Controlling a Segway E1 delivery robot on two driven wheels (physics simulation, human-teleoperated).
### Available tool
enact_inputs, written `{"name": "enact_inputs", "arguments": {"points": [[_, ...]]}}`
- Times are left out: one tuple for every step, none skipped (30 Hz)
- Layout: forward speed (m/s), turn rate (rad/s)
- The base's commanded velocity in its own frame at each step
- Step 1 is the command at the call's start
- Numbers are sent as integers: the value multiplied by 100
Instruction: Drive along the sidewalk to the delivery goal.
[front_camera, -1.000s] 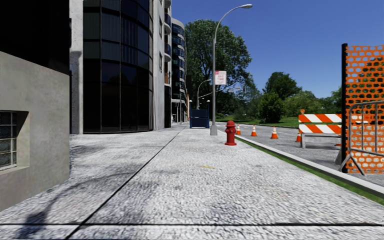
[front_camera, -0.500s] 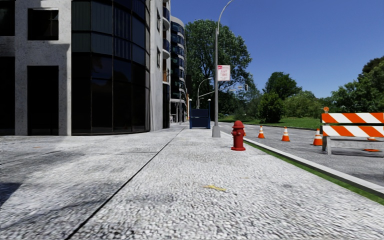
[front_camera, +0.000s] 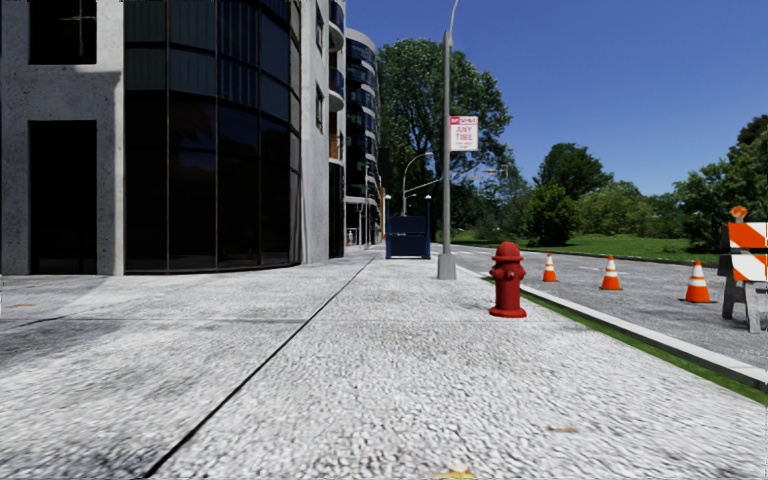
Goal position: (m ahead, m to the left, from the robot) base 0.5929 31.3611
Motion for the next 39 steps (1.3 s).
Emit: {"name": "enact_inputs", "arguments": {"points": [[200,58],[200,59],[200,59],[200,68],[200,73],[200,75],[200,75],[200,75],[200,76],[200,76],[200,76],[200,76],[200,76],[200,76],[200,76],[200,76],[200,76],[200,76],[200,76],[200,76],[200,76],[200,76],[200,76],[200,76],[200,76],[200,76],[200,76],[200,76],[200,76],[200,76],[200,76],[200,76],[200,76],[200,76],[200,76],[200,76],[200,76],[200,76],[200,76]]}}
